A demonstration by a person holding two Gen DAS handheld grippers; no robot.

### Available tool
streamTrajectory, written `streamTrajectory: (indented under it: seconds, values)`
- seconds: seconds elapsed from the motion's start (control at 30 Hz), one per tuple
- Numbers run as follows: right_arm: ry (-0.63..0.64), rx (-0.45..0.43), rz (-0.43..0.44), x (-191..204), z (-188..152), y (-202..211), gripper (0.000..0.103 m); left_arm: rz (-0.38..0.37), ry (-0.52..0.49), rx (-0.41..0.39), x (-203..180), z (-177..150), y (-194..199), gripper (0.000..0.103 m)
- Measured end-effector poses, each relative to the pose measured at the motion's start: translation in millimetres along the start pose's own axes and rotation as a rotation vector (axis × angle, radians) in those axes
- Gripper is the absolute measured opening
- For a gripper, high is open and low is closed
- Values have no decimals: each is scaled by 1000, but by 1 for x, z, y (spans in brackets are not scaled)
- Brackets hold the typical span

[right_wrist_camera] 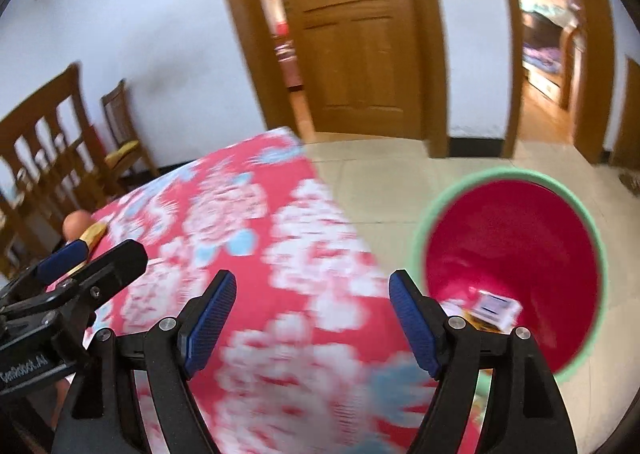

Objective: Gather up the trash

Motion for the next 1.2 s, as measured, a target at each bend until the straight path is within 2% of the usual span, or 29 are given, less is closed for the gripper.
streamTrajectory:
  seconds: [0.1, 0.17, 0.3, 0.4, 0.5, 0.57, 0.73, 0.93, 1.2]
  values:
    - [55, 19, 27, 39, -1, -15, 80, 72, 36, 16, 46, -5, 3, 101]
    - [79, 30, 34, 61, -1, -25, 80, 106, 45, 13, 63, -10, 6, 101]
    - [79, -40, 60, 89, 7, -27, 80, 163, 69, -40, 94, -12, 12, 101]
    - [130, -111, 41, 105, 11, -27, 80, 147, 76, -79, 98, -13, 10, 101]
    - [186, -177, 12, 113, 8, -24, 80, 163, 54, -99, 97, -20, 4, 101]
    - [185, -179, -4, 112, 8, -23, 80, 159, 48, -97, 97, -24, 2, 101]
    - [171, -170, 26, 110, 8, -24, 82, 147, 70, -114, 100, -22, 6, 101]
    - [238, -205, -31, 120, 4, -18, 83, 132, 109, -120, 107, -23, 8, 101]
    - [219, -185, -9, 117, 5, -21, 83, 143, 84, -122, 102, -23, 8, 101]
Point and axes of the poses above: each gripper's, at about its wrist camera, not at the fingertips, and y roughly against the way its jaws point, x to its left, z to its top, the point moved 7 cm from there along -y, roughly the way its jaws point, and after that the axes turned 2 degrees about -y, right-handed, at the moved point
